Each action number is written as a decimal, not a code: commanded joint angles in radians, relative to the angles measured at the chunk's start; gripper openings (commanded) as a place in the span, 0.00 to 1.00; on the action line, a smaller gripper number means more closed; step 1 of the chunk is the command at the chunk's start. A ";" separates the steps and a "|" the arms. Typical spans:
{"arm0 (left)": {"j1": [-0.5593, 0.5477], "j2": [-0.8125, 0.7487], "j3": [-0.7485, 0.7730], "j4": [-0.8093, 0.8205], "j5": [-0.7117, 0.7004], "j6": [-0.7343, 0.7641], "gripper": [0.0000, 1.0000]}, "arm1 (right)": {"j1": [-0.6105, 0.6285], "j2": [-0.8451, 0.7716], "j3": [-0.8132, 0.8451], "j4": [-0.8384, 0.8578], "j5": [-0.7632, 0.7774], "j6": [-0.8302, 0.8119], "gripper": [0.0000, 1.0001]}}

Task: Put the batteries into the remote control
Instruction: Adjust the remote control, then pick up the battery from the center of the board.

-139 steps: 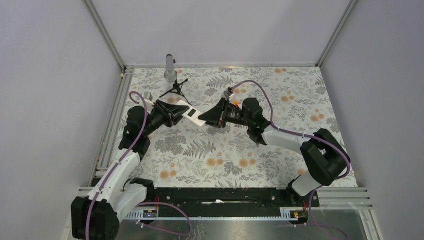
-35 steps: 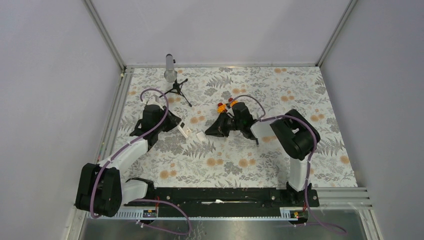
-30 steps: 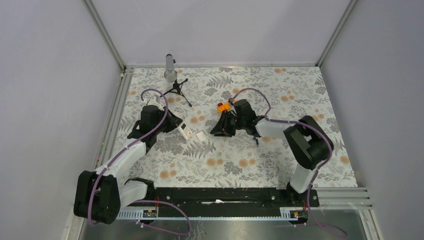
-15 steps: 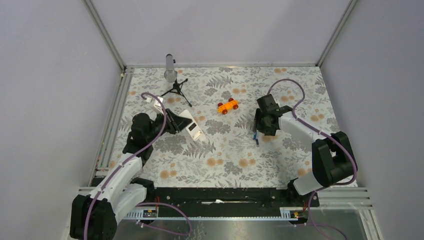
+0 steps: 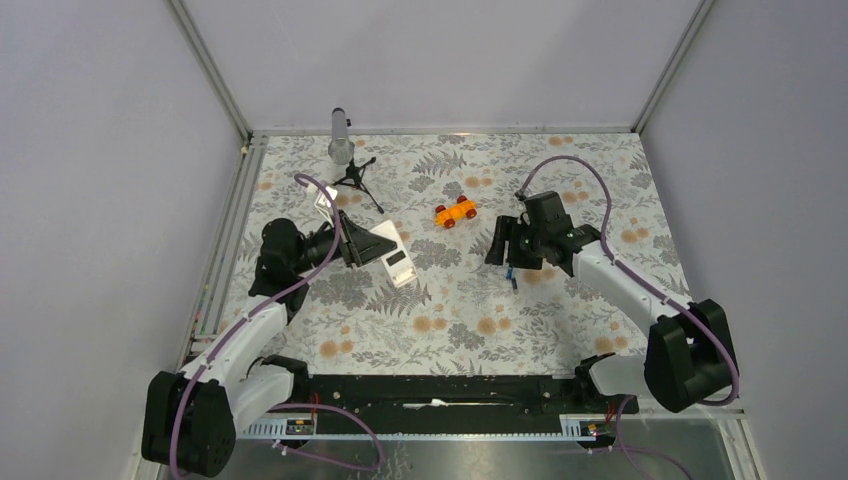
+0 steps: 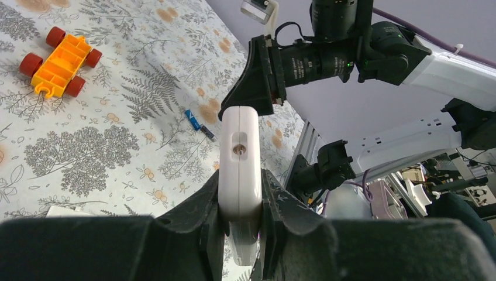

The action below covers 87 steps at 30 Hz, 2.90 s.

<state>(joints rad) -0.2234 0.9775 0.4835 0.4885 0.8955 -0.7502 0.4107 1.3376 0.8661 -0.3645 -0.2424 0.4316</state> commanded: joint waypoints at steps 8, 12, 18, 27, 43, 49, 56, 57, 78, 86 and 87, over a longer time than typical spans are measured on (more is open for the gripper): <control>0.001 0.004 0.065 0.088 0.020 -0.006 0.00 | -0.002 0.146 0.104 -0.166 0.189 0.030 0.51; 0.001 0.012 0.076 0.085 -0.025 -0.056 0.00 | 0.025 0.046 0.016 0.222 -0.482 0.076 0.64; 0.001 0.028 -0.001 0.396 -0.164 -0.399 0.00 | 0.214 -0.042 -0.023 0.834 -0.560 0.365 0.86; -0.001 0.085 -0.082 0.728 -0.283 -0.705 0.00 | 0.267 0.060 0.079 0.974 -0.545 0.443 0.75; -0.066 0.010 -0.084 0.619 -0.254 -0.628 0.40 | 0.276 0.116 0.082 1.086 -0.551 0.473 0.12; -0.083 -0.011 -0.070 0.549 -0.286 -0.571 0.06 | 0.278 0.132 0.077 1.107 -0.565 0.499 0.17; -0.053 -0.031 -0.050 0.460 -0.249 -0.472 0.00 | 0.260 0.009 0.083 0.781 -0.397 0.342 0.78; -0.037 -0.049 -0.049 0.415 -0.256 -0.436 0.00 | 0.245 -0.031 0.077 0.708 -0.338 0.299 0.80; 0.033 -0.155 -0.017 0.063 -0.214 -0.161 0.00 | 0.052 0.071 0.041 -0.184 0.351 0.141 0.54; 0.035 -0.158 -0.017 0.025 -0.217 -0.143 0.00 | 0.051 0.222 0.098 -0.170 0.336 0.142 0.49; 0.035 -0.157 -0.017 0.023 -0.217 -0.141 0.00 | 0.051 0.232 0.107 -0.162 0.339 0.142 0.51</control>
<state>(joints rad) -0.1947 0.8436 0.4191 0.4820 0.6590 -0.9157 0.4671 1.5494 0.9012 -0.5339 0.0635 0.5804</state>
